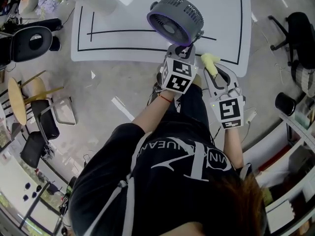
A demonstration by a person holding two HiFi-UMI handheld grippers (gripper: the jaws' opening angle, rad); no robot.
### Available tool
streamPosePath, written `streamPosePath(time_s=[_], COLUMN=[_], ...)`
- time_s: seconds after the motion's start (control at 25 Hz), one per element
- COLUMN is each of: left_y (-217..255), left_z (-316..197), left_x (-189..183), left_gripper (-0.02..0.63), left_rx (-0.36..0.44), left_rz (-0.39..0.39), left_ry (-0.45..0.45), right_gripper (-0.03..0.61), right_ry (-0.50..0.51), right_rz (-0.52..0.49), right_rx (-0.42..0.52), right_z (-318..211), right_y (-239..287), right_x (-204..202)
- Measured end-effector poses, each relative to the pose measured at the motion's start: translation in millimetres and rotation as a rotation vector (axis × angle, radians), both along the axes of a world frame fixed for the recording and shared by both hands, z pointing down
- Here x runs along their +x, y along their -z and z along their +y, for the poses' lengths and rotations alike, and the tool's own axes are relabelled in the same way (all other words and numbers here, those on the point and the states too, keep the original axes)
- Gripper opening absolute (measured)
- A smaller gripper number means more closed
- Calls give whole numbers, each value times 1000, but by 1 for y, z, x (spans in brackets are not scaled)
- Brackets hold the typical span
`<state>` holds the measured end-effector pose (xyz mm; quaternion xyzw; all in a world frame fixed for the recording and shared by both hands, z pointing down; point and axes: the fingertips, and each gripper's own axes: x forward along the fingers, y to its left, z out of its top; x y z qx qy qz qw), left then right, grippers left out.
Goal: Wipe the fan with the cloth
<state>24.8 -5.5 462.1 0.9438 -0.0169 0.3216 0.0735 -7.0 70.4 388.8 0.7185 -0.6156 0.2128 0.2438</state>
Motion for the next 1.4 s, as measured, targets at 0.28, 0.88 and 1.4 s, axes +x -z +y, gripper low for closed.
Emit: streamPosePath(time_s=[0.28, 0.88, 1.4], left_y=[1, 7, 41], left_z=[2, -29, -121], left_x=[10, -42, -80], left_gripper=[61, 11, 11], left_rx=[-23, -38, 103], left_rz=[10, 54, 181], left_ry=[56, -2, 32], right_gripper=[86, 86, 86], right_ry=[-23, -5, 41], right_rz=[8, 35, 283], right_rx=[9, 130, 73], right_z=[2, -57, -159], right_y=[0, 28, 45], right_x=[8, -20, -43])
